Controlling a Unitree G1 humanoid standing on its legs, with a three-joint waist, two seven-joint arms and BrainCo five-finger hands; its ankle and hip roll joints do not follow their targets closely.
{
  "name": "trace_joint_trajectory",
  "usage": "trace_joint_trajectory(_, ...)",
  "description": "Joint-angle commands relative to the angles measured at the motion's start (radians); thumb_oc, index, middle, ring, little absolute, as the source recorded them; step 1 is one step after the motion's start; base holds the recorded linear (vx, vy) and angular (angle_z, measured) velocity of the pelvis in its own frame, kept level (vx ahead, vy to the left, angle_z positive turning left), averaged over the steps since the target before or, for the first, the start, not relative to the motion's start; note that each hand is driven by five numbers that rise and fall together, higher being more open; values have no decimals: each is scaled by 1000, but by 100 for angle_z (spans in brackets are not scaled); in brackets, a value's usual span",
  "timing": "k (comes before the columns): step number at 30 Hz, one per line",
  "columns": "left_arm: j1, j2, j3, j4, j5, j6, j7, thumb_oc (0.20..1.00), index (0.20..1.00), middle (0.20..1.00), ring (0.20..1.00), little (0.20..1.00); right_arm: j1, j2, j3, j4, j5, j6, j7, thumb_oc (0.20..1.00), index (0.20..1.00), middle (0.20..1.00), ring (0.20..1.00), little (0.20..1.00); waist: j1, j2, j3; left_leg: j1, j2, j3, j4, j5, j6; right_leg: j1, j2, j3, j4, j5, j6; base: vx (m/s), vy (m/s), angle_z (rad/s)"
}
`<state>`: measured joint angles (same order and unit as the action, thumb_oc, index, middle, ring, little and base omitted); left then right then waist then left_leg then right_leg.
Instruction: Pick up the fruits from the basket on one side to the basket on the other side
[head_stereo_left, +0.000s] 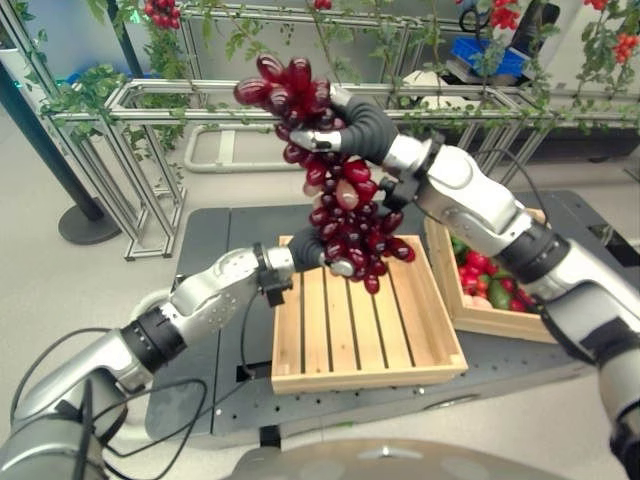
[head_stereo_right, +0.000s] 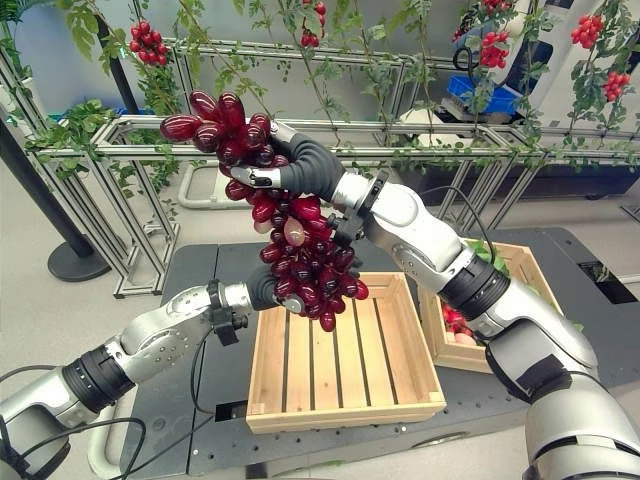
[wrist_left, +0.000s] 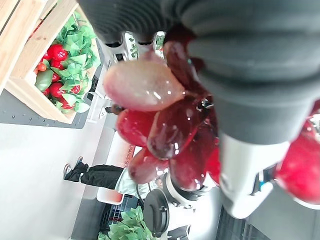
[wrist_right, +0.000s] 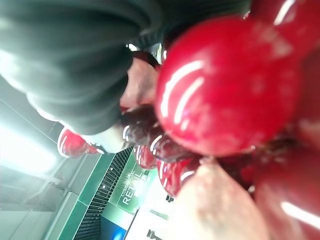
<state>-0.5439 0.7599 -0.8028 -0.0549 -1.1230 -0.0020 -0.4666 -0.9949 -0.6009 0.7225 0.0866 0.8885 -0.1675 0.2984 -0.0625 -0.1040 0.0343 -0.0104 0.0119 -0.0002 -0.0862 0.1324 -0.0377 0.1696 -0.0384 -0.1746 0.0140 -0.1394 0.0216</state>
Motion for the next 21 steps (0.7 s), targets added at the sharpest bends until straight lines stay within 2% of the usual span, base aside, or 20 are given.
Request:
trace_joint_trajectory(1, -26, -25, 27, 15, -15, -29, -14, 674, 674, 674, 674, 674, -27, 10, -73, -7, 63, -45, -15, 200, 200, 200, 200, 200, 22, 4, -23, 83, 41, 13, 79, -175, -9, -105, -59, 16, 75, 89, 119, 0, 0, 0)
trace_joint_trajectory(2, -26, -24, 27, 15, -15, -29, -14, 605, 605, 605, 605, 605, -27, 10, -73, -7, 63, -45, -15, 200, 200, 200, 200, 200, 22, 4, -23, 84, 41, 13, 79, -175, -9, -105, -59, 16, 75, 89, 119, 0, 0, 0)
trace_joint_trajectory(3, -33, -27, 18, 13, -10, -28, -16, 200, 200, 200, 200, 200, -28, 16, -69, -3, 59, -44, -15, 200, 200, 200, 200, 200, 21, 5, -22, 84, 41, 13, 78, -174, -9, -105, -59, 17, 74, 89, 119, 0, 0, 0)
trace_joint_trajectory(21, 8, -56, 65, 20, -6, -37, -5, 200, 200, 200, 200, 200, 9, 52, -96, 1, 54, -40, -24, 200, 200, 200, 200, 200, 23, 8, -15, 82, 40, 16, 75, -173, -7, -113, -61, 17, 78, 92, 119, 0, 0, 0)
